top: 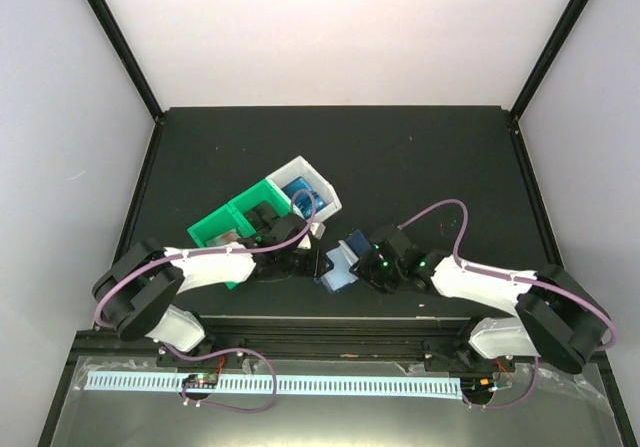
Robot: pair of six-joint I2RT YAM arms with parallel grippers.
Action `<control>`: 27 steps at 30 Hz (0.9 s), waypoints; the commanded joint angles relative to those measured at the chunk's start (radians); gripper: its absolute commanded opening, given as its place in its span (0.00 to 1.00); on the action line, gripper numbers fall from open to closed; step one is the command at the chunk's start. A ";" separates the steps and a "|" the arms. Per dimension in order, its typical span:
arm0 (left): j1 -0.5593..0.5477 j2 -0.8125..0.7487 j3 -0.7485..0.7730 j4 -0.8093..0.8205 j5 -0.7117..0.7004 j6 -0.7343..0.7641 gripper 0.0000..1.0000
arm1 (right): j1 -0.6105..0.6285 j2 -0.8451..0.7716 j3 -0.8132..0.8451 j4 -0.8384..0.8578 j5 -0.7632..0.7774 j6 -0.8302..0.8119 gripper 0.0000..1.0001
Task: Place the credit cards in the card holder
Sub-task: Open the card holder at the center of the board.
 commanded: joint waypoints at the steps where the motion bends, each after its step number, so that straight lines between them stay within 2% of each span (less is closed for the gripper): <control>1: 0.005 0.043 0.030 0.043 0.010 0.007 0.24 | 0.005 -0.065 0.042 -0.093 0.035 -0.098 0.47; 9: 0.005 0.103 0.052 0.078 0.014 0.013 0.21 | 0.005 -0.150 0.042 -0.047 -0.072 -0.231 0.44; 15: 0.005 0.116 0.059 0.080 0.010 0.020 0.20 | 0.030 -0.108 0.106 -0.006 -0.163 -0.446 0.40; 18: 0.005 0.125 0.057 0.079 0.004 0.022 0.19 | 0.056 -0.034 0.152 -0.065 -0.090 -0.527 0.35; 20: 0.005 0.128 0.057 0.077 0.001 0.021 0.20 | 0.056 0.036 0.168 -0.092 -0.041 -0.550 0.28; 24: 0.005 0.124 0.052 0.066 -0.015 0.020 0.19 | 0.056 0.098 0.171 -0.030 -0.051 -0.580 0.24; 27: 0.006 0.124 0.051 0.051 -0.029 0.024 0.19 | 0.056 0.121 0.184 -0.044 -0.014 -0.607 0.22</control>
